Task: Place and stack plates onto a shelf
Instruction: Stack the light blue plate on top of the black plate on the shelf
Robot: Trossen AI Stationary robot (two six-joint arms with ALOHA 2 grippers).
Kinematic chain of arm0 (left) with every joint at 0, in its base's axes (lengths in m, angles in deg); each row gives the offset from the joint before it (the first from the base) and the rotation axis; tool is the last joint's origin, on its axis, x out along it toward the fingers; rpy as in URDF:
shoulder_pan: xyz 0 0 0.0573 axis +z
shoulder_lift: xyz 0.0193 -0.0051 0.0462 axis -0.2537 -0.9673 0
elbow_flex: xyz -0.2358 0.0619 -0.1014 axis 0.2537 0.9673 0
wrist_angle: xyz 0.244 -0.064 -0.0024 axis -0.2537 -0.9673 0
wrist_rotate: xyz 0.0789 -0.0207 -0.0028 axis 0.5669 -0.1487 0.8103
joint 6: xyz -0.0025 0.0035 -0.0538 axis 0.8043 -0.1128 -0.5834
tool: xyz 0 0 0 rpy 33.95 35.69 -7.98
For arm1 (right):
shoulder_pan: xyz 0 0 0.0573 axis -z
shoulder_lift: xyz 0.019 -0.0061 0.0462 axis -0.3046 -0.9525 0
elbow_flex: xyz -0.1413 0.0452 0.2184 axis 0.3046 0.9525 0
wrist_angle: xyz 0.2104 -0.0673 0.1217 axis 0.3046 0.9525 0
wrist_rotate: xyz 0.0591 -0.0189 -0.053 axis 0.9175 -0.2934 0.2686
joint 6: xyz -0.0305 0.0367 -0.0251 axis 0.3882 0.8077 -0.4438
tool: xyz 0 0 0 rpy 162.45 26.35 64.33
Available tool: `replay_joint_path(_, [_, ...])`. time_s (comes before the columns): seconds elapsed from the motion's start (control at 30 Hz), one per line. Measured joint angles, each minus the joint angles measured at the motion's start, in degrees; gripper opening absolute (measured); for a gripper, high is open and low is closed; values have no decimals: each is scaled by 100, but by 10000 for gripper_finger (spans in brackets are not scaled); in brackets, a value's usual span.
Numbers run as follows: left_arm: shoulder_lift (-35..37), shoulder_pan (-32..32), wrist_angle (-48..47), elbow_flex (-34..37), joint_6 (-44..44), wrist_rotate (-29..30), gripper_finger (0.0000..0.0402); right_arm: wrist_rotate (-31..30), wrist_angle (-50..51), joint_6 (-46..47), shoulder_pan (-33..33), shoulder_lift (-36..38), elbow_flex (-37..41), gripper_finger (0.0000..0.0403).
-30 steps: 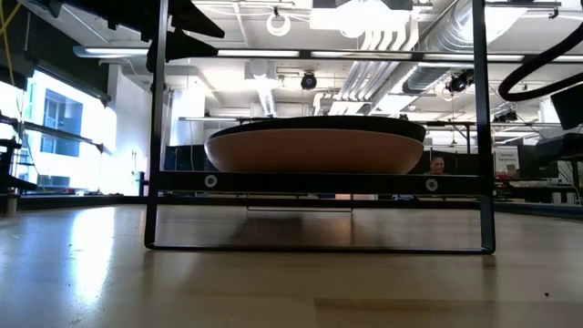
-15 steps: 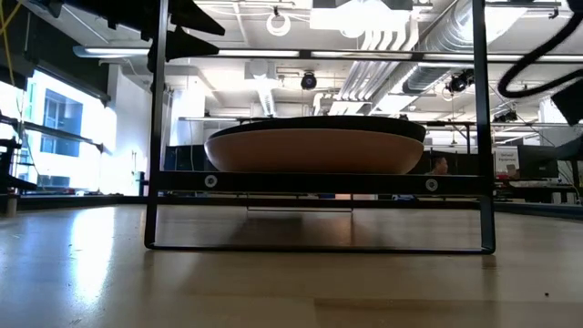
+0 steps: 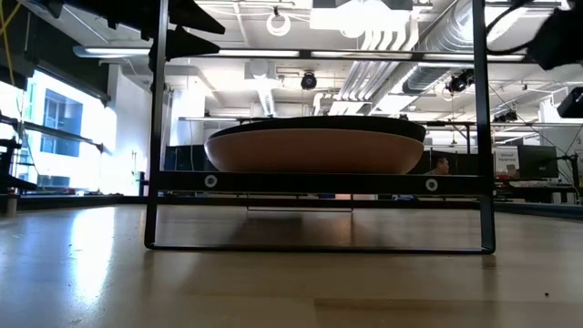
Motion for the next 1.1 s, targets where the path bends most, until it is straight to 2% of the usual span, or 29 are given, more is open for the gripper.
replay_joint_path(0.17, [0,0,1,0,29,-1,166,6,-110,407,784,551,-1,0])
replay_joint_path(0.4, [0,0,181,0,508,0,166,-109,-861,606,1728,602,-1,0])
replay_joint_path(0.67, [0,0,490,-6,624,2,166,423,-2165,617,2432,522,-11,0])
replay_joint_path(0.93, [0,0,620,-7,625,4,166,232,-3870,1332,2922,-652,-110,0])
replay_joint_path(1.1, [76,0,706,-7,684,4,165,92,-3807,938,3065,-1694,-752,0])
